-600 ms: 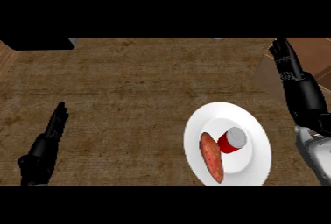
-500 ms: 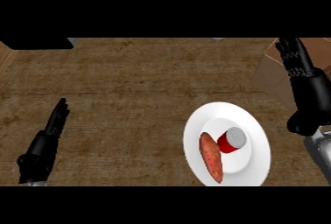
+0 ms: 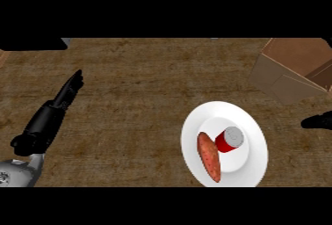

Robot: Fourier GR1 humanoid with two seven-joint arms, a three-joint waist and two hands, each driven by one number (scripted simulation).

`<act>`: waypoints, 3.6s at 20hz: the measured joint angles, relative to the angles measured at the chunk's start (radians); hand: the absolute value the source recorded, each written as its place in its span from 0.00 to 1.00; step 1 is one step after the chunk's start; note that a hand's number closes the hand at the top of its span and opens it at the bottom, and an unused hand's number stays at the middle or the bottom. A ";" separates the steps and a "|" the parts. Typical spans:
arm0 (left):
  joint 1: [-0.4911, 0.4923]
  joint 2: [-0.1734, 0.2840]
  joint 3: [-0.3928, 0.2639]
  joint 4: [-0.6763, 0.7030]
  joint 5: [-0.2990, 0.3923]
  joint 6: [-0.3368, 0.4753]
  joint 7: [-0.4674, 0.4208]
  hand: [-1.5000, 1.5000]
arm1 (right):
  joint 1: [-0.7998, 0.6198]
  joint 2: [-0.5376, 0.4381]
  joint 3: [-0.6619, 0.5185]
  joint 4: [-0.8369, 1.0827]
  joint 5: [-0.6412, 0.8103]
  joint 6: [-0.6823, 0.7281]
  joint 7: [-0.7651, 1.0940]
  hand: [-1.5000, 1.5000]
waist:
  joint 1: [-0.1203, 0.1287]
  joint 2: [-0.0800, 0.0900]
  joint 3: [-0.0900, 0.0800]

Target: Pick the can from the plate and place it in the cardboard box

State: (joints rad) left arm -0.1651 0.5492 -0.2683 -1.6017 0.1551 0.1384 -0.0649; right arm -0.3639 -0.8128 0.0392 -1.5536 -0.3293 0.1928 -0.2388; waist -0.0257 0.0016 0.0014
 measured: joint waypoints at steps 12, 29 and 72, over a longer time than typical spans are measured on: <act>-0.057 -0.032 0.005 0.069 -0.013 -0.081 -0.033 0.50 | 0.052 -0.147 0.082 -0.057 0.363 0.120 -0.245 0.00 | 0.020 -0.002 -0.002; -0.061 -0.068 0.042 0.081 -0.046 -0.127 -0.038 0.50 | 0.040 -0.158 0.353 -0.557 0.680 0.356 0.359 0.00 | 0.025 -0.004 -0.003; -0.063 -0.235 0.248 0.092 -0.226 -0.317 -0.024 0.50 | 0.127 0.345 0.446 -0.240 1.394 0.413 0.296 0.00 | 0.027 -0.002 -0.001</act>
State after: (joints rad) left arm -0.2277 0.3139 -0.0208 -1.5100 -0.0710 -0.1788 -0.0885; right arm -0.2367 -0.4681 0.4848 -1.7937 1.0642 0.6053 0.0571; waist 0.0016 0.0000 0.0001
